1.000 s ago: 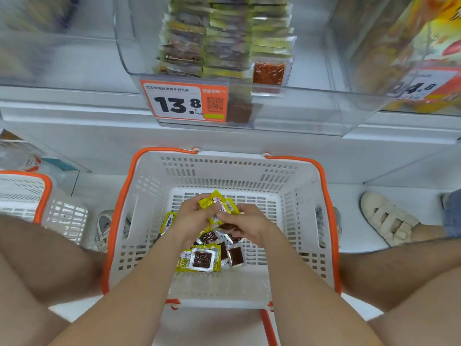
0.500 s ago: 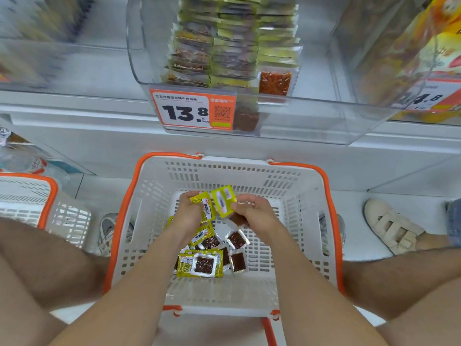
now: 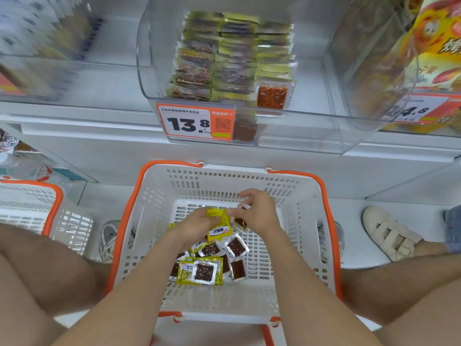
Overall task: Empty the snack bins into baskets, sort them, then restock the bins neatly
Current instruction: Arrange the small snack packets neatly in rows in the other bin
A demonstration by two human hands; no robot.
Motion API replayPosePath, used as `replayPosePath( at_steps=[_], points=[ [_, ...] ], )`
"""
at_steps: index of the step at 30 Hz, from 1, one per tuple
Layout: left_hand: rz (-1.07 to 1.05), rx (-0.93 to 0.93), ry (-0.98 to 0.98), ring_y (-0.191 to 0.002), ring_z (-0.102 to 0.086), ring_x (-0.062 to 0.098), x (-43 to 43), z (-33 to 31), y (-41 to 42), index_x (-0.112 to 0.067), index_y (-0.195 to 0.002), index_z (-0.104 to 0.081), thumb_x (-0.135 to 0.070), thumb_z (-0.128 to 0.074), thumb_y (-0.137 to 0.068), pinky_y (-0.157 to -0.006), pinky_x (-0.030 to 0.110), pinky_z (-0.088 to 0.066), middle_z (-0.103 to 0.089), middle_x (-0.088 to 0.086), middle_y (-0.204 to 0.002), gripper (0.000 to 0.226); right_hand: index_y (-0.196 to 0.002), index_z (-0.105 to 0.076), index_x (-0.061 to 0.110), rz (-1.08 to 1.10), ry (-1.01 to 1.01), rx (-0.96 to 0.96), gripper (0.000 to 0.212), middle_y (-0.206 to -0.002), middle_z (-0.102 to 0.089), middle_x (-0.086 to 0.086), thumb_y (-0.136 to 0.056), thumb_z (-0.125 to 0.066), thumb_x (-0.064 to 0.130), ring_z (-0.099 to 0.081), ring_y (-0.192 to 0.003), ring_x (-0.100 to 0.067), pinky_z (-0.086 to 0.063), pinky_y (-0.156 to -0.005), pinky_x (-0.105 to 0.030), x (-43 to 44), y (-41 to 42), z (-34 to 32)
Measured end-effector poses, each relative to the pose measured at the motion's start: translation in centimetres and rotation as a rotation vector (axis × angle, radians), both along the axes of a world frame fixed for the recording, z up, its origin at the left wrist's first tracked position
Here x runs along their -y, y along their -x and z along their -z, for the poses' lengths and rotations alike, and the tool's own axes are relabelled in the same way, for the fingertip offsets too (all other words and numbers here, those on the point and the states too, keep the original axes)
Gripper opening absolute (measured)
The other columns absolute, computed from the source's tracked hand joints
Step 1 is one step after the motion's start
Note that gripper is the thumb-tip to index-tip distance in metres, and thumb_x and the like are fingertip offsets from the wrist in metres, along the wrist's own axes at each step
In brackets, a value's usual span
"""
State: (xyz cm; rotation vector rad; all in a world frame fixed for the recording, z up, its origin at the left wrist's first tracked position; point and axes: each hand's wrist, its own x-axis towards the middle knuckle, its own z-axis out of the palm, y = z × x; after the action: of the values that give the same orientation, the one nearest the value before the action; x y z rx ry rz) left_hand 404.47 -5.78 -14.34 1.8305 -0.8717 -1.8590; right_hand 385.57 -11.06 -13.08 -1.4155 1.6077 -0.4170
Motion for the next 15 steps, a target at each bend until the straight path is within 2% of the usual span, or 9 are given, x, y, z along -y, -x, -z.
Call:
replayPosePath(
  at_steps=[2,3,5,7,9,10,13,15],
  points=[
    [-0.161,-0.036,-0.01,-0.12,-0.065,0.03,0.0,-0.2,-0.1,-0.02,-0.138,-0.056,-0.029,-0.058,-0.105,-0.085,0.047,-0.063,-0.063,0.01,-0.139,0.034,-0.104,-0.073,0.025,0.252,0.164,0.028,0.046,-0.091,-0.072,0.001,-0.067,-0.098,0.037,-0.069,-0.089,-0.016,-0.057,-0.08,-0.034,-0.3,-0.7,-0.7],
    [-0.248,-0.082,-0.004,-0.118,-0.067,0.032,0.2,-0.3,0.1,-0.017,-0.141,-0.052,-0.025,-0.055,-0.108,-0.083,0.045,-0.063,-0.063,0.012,-0.139,0.034,-0.099,-0.075,0.024,0.319,0.235,0.076,0.038,-0.087,-0.073,0.004,-0.069,-0.097,0.032,-0.071,-0.082,-0.011,-0.059,-0.077,-0.032,-0.5,-1.3,-1.2],
    [-0.366,-0.214,0.005,-0.105,-0.074,0.029,0.6,-1.1,0.7,-0.009,-0.135,-0.057,-0.017,-0.051,-0.11,-0.085,0.044,-0.063,-0.072,0.015,-0.124,0.027,-0.092,-0.078,0.022,0.267,0.257,0.175,0.029,-0.081,-0.075,0.009,-0.07,-0.097,0.028,-0.073,-0.075,-0.003,-0.061,-0.073,-0.028,-1.2,-3.0,-2.0],
    [-0.436,-0.326,0.022,-0.09,-0.077,0.021,1.0,-2.1,1.2,-0.004,-0.123,-0.066,-0.01,-0.05,-0.11,-0.082,0.039,-0.063,-0.078,0.015,-0.109,0.022,-0.092,-0.08,0.021,0.146,0.168,0.259,0.024,-0.079,-0.078,0.008,-0.076,-0.093,0.033,-0.074,-0.075,-0.004,-0.062,-0.073,-0.031,-2.4,-4.2,-2.0],
    [-0.503,-0.391,0.034,-0.074,-0.075,0.018,1.4,-2.8,1.3,-0.002,-0.112,-0.068,-0.009,-0.046,-0.11,-0.07,0.035,-0.061,-0.077,0.014,-0.096,0.023,-0.094,-0.081,0.02,0.093,0.152,0.281,0.015,-0.082,-0.079,0.005,-0.089,-0.08,0.034,-0.076,-0.081,-0.008,-0.063,-0.079,-0.038,-3.1,-4.6,-1.5],
    [-0.56,-0.426,0.019,-0.074,-0.075,0.019,1.5,-2.9,1.2,-0.003,-0.109,-0.069,-0.01,-0.044,-0.111,-0.07,0.037,-0.06,-0.077,0.014,-0.094,0.026,-0.097,-0.081,0.019,0.09,0.151,0.295,0.012,-0.087,-0.08,0.005,-0.091,-0.074,0.026,-0.076,-0.087,-0.009,-0.063,-0.084,-0.041,-3.2,-4.6,-1.1],
    [-0.686,-0.507,-0.039,-0.088,-0.073,0.027,1.4,-2.4,0.8,-0.004,-0.118,-0.068,-0.014,-0.041,-0.111,-0.081,0.041,-0.058,-0.074,0.018,-0.109,0.03,-0.115,-0.078,0.023,0.072,0.14,0.269,0.037,-0.112,-0.076,0.011,-0.084,-0.073,0.005,-0.069,-0.111,-0.006,-0.055,-0.104,-0.037,-3.0,-4.4,-0.8],
    [-0.69,-0.524,-0.054,-0.093,-0.072,0.029,1.5,-2.3,0.9,-0.006,-0.125,-0.065,-0.017,-0.04,-0.11,-0.082,0.043,-0.056,-0.074,0.019,-0.114,0.031,-0.121,-0.075,0.027,0.026,0.235,0.101,0.047,-0.116,-0.068,0.016,-0.077,-0.084,0.012,-0.06,-0.116,-0.009,-0.044,-0.107,-0.032,-2.8,-4.0,-0.8]
  ],
)
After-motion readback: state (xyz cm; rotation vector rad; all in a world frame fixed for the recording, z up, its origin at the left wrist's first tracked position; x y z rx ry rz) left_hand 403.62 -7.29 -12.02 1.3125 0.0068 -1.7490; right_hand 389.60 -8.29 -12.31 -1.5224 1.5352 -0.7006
